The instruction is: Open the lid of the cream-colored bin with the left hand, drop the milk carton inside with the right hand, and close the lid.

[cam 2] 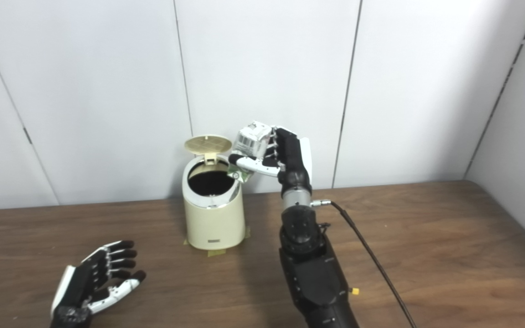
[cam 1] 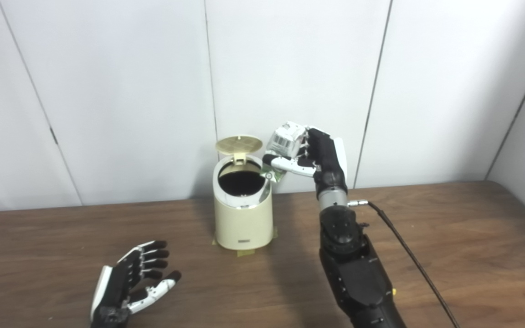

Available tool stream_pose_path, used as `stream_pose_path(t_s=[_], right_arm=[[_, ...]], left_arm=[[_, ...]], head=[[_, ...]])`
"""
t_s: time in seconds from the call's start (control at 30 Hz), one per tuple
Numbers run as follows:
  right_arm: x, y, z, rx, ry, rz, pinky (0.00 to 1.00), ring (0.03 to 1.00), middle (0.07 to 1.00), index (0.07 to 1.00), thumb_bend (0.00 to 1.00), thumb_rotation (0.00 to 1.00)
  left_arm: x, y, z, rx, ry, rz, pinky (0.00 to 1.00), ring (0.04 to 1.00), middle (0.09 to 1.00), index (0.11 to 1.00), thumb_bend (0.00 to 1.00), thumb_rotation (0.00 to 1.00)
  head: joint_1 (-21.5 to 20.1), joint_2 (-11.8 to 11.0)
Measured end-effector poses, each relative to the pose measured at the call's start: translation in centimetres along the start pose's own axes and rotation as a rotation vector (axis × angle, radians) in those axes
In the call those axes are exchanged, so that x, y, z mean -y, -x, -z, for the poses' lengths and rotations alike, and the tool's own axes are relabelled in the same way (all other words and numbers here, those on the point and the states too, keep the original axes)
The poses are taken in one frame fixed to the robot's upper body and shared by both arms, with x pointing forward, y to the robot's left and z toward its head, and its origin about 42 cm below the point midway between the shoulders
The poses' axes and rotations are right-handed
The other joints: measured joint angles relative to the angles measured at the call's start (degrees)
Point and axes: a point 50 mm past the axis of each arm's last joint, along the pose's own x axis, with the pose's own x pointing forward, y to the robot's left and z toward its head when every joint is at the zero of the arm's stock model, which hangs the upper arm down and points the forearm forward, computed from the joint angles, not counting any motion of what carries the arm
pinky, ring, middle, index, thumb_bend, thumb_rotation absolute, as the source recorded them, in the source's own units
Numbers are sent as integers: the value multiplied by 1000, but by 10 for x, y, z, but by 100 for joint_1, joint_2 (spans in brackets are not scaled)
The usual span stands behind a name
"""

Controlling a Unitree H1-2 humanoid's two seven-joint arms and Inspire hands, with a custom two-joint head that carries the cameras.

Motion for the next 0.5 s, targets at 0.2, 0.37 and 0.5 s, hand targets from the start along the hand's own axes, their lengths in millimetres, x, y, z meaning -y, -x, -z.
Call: stream_pose_path(t_s=[0.2,0.37,0.5], right_arm=[[-8,-3,-3,4,13,-15,274,329,445,523,527,0],[-16,-8,-3,0,33,-36,257,315,440,520,527,0],[-24,-9,0,-5,73,-60,259,319,441,516,528,0]], left_arm=[[12,-1,-2,3,19,9,618,672,701,731,676,127],[19,-2,-3,-22,24,8,608,667,701,734,680,136],[24,-2,-4,-20,29,13,613,672,703,734,671,126]], head=[[141,18],[211,35],[246,44]])
